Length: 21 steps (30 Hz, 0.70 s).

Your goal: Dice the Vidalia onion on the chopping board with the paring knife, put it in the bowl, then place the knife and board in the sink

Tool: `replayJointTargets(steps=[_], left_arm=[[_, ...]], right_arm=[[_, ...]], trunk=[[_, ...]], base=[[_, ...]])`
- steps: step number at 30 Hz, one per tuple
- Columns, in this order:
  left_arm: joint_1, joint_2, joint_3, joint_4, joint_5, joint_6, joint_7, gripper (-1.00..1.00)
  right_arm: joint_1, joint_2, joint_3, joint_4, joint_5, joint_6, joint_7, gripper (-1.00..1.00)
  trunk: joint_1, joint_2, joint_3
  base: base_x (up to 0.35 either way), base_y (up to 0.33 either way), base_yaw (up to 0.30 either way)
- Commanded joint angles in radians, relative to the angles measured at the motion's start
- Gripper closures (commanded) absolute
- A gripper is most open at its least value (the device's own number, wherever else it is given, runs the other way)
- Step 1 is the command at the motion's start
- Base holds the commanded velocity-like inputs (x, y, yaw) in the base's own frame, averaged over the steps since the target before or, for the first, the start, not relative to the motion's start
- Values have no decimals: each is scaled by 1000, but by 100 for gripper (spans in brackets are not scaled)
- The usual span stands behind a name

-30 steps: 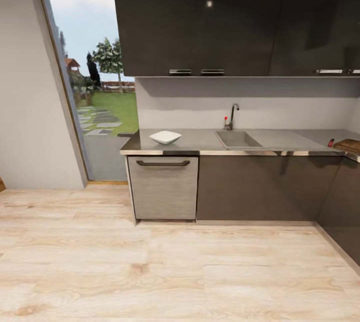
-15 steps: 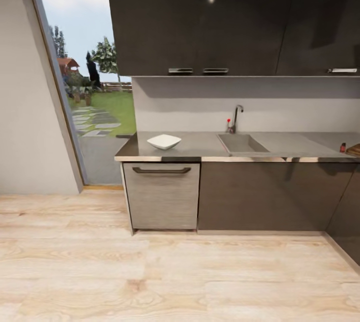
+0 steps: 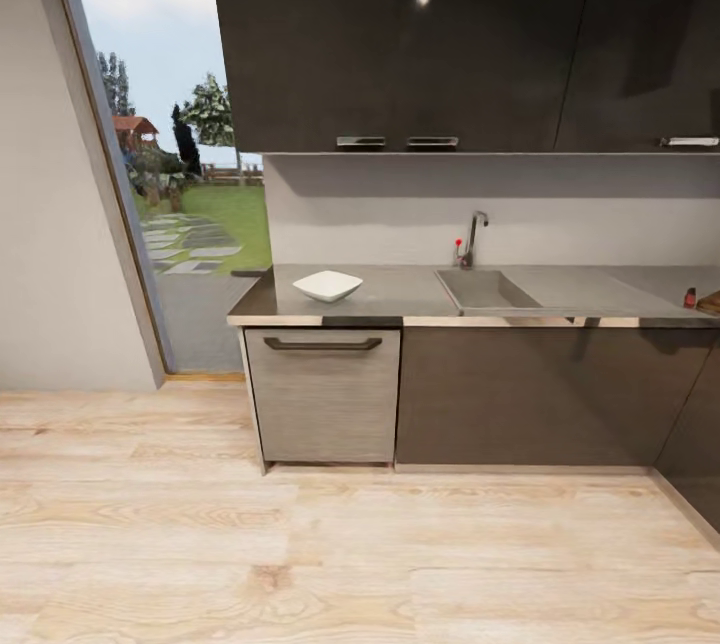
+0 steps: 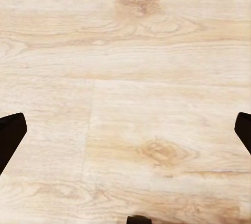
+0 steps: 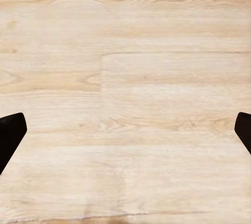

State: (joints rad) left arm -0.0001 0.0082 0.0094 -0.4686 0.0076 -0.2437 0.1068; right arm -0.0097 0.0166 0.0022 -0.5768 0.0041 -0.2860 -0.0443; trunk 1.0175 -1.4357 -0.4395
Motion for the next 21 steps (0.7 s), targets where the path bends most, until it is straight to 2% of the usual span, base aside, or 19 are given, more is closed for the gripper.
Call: replayJointTargets(steps=[1,21], left_arm=[[0,0,0,0,1,-2,2,-100],[0,-1,0,-2,1,-2,2,-100]], right_arm=[[-1,0,1,1,0,-3,-3,-100],[-1,1,2,25,1,-2,-3,-100]], trunk=[[-4,7,2],[-81,147,65]], base=[[0,0,0],[0,0,0]])
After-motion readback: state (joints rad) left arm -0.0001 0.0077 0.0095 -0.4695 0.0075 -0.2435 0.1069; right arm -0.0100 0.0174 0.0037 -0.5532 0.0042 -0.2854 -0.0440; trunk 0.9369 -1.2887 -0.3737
